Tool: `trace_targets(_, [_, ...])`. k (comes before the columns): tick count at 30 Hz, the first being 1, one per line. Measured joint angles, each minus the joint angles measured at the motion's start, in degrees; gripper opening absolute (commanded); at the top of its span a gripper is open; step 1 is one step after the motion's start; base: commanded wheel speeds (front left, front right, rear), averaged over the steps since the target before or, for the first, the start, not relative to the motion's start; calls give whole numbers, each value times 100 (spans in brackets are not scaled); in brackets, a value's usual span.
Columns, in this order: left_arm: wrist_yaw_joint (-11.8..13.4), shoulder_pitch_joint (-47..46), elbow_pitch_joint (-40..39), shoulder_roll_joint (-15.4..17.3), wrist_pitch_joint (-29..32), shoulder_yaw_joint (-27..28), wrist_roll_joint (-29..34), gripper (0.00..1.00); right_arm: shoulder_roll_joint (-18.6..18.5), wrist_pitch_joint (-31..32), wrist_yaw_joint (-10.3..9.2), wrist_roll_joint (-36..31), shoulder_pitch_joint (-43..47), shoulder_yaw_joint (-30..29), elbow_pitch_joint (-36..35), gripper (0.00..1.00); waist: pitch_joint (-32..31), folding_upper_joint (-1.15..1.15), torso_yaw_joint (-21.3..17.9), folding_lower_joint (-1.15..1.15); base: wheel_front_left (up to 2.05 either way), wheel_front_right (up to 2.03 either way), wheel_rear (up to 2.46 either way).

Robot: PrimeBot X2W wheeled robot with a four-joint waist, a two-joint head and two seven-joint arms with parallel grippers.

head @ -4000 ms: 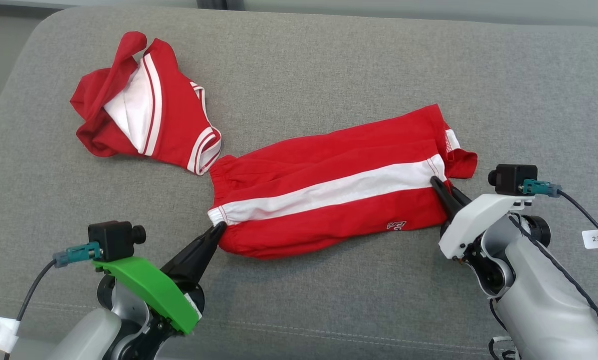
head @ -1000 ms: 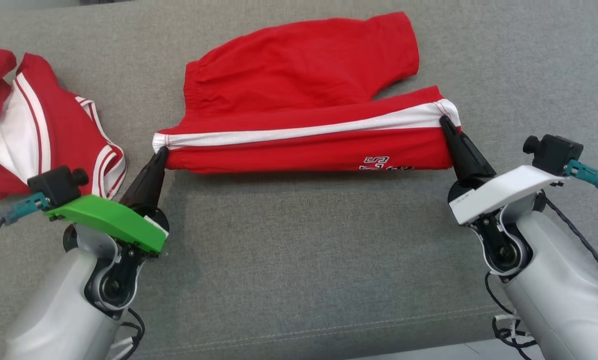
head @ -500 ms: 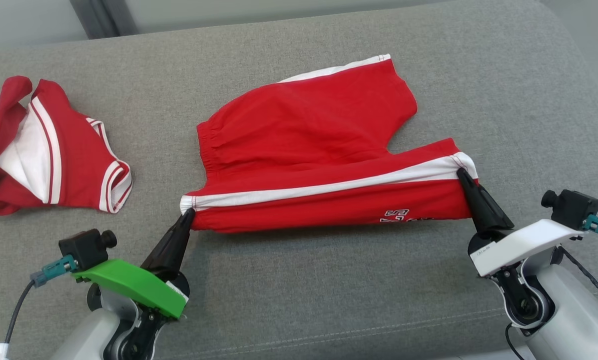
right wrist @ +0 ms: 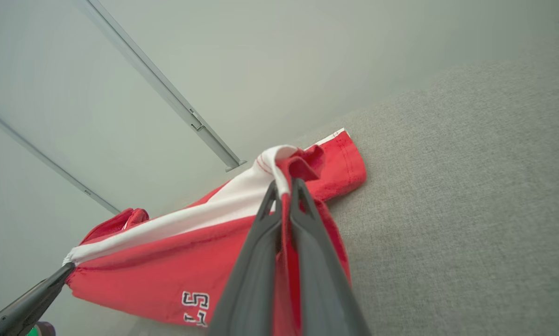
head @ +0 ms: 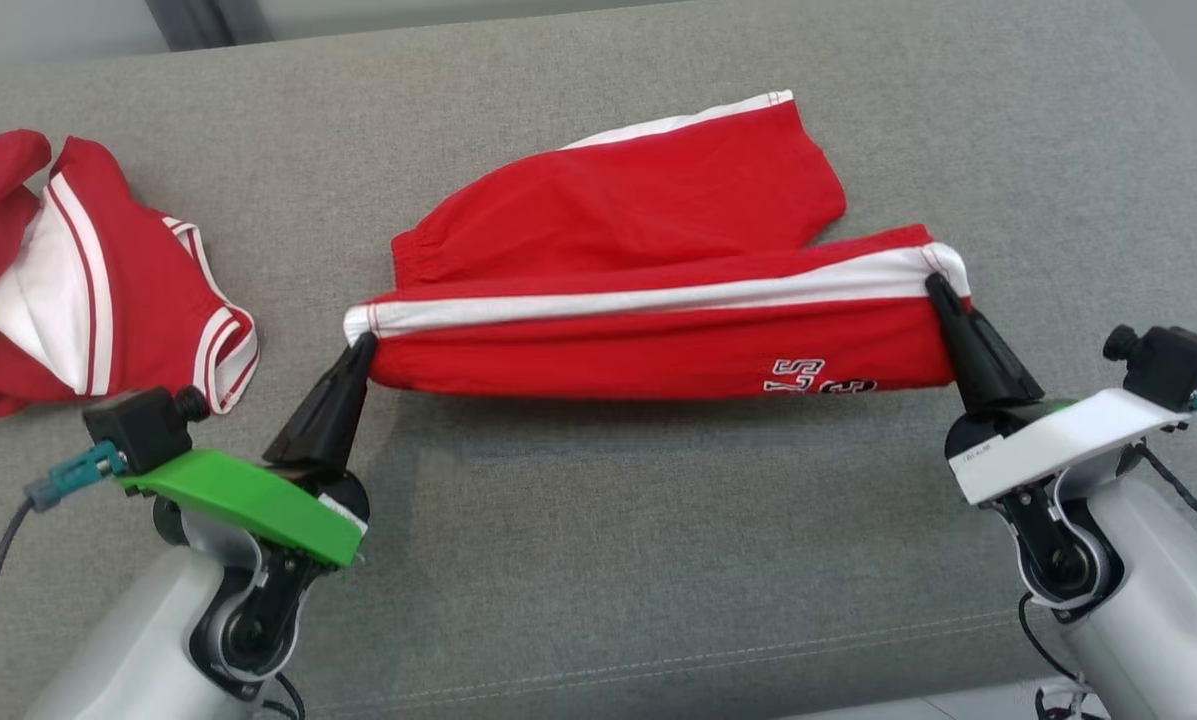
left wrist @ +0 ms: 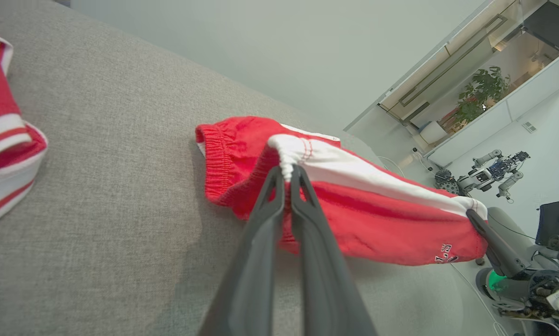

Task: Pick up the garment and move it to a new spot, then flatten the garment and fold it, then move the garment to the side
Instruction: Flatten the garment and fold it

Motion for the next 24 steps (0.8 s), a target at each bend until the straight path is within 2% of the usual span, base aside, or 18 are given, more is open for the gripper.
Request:
trace_targets(13, [0, -1033, 137, -169, -42, -18, 266, 0, -42, -1, 0, -109, -1116, -318, 77, 0, 713, 0, 95, 0, 0, 0, 0])
trace_targets(24, [0, -1894, 416, -401, -42, -145, 366, 0, -241, -21, 1, -304, -2134, -352, 712, 0, 1445, 0, 248, 0, 0, 0, 0])
